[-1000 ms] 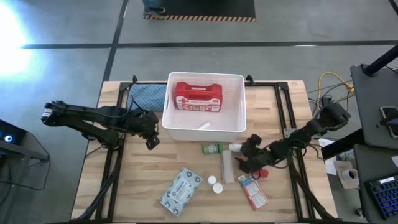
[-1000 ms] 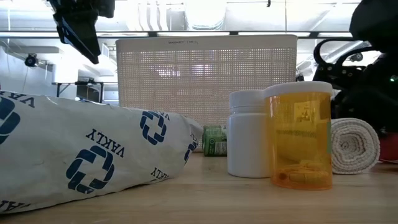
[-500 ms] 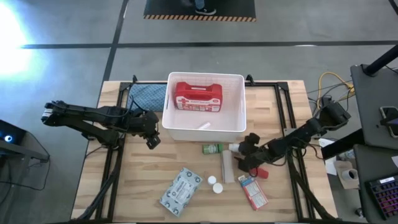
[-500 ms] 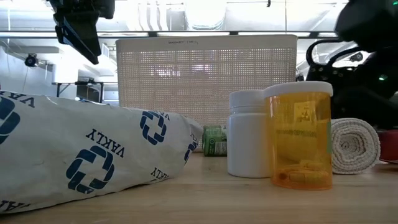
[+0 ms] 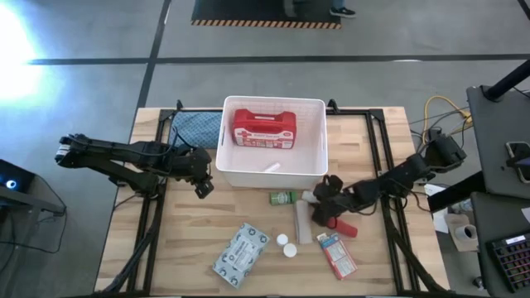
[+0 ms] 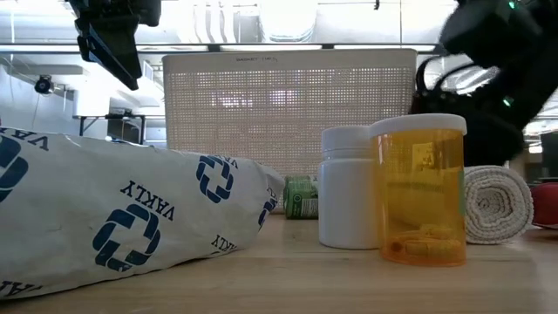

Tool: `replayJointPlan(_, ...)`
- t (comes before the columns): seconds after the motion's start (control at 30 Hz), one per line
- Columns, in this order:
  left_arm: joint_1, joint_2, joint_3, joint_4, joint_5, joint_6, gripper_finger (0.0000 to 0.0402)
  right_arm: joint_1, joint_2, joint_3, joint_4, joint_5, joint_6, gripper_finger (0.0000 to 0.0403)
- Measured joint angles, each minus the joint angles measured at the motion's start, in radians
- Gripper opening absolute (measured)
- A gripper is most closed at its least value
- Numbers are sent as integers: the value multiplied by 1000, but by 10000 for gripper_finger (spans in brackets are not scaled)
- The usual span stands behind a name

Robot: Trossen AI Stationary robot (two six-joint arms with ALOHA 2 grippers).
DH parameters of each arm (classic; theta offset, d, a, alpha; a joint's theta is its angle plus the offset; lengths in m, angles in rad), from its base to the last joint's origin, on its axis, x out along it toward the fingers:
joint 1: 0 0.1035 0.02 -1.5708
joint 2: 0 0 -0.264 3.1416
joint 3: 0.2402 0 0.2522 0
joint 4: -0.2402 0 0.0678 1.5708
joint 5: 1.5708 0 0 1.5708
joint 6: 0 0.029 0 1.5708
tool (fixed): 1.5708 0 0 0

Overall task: Pick & place medical supplies in basket/bin
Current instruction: Put the top white medicine bottle into the bin

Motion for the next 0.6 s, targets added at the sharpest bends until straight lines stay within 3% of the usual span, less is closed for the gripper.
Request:
replayJointPlan(0.13, 0, 0, 0, 0, 0, 0, 159, 17, -17, 97, -119, -61, 97, 162)
replayJointPlan(0.3, 0, 0, -1, 0, 0, 8, 159, 85, -86, 275, -255, 6, 120, 168)
replayJointPlan(0.47, 0, 0, -1, 0, -3, 8, 159, 104, -144, 517, -404, 290, 35, 176)
replayJointPlan(0.6, 0, 0, -1, 0, -5, 8, 159, 17, -148, 670, -495, 567, -55, 176)
